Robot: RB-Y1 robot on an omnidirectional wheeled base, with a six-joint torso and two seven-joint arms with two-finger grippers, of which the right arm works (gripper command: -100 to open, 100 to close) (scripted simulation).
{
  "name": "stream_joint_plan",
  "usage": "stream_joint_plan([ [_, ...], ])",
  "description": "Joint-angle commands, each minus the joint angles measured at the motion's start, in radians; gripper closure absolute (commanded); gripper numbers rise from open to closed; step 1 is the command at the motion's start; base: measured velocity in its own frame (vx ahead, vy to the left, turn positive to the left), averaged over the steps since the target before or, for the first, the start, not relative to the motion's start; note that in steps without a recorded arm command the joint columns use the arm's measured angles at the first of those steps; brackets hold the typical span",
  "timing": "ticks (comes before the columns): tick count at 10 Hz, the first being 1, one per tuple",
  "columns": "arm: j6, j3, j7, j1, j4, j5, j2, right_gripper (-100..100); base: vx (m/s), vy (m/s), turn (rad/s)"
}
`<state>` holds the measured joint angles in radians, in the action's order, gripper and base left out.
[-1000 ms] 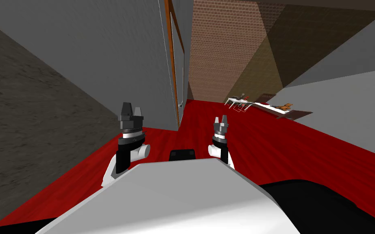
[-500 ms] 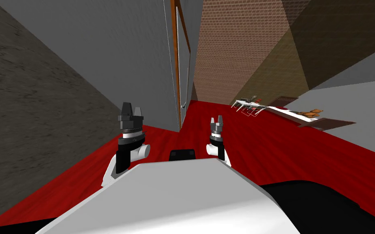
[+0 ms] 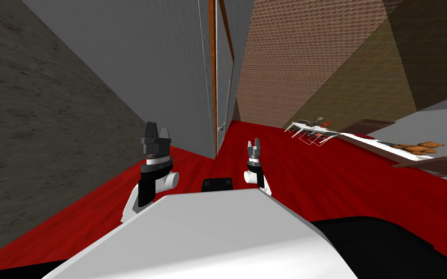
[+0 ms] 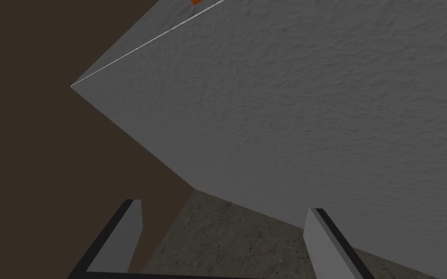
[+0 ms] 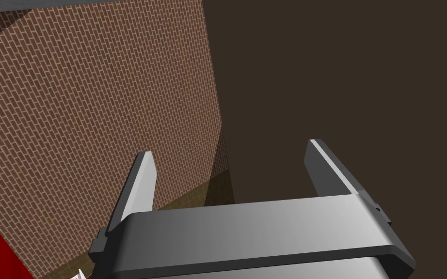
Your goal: Push the door open
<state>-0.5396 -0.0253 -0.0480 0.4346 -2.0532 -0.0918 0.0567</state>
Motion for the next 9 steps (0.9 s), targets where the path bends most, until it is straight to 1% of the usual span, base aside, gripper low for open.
stream_joint_plan([
  [1, -0.007, -0.015, -0.008, -0.014, 0.034, -0.013, 0.010, -100, 0.109, -0.082, 0.189],
  [2, -0.008, -0.025, -0.014, -0.026, 0.059, -0.024, 0.017, -100, 0.140, -0.098, 0.242],
  [4, -0.011, -0.047, -0.026, -0.051, 0.109, -0.046, 0.031, -100, 0.168, -0.144, 0.248],
  [5, -0.012, -0.052, -0.029, -0.058, 0.122, -0.051, 0.035, -100, 0.118, -0.119, 0.174],
  [6, -0.014, -0.063, -0.036, -0.072, 0.149, -0.064, 0.042, -100, 0.105, -0.122, 0.210],
  [7, -0.014, -0.069, -0.039, -0.079, 0.163, -0.070, 0.045, -100, 0.115, -0.141, 0.205],
  [8, -0.016, -0.081, -0.046, -0.093, 0.191, -0.082, 0.052, -100, 0.123, -0.124, 0.209],
  [9, -0.017, -0.087, -0.049, -0.100, 0.205, -0.088, 0.055, -100, 0.095, -0.118, 0.171],
])
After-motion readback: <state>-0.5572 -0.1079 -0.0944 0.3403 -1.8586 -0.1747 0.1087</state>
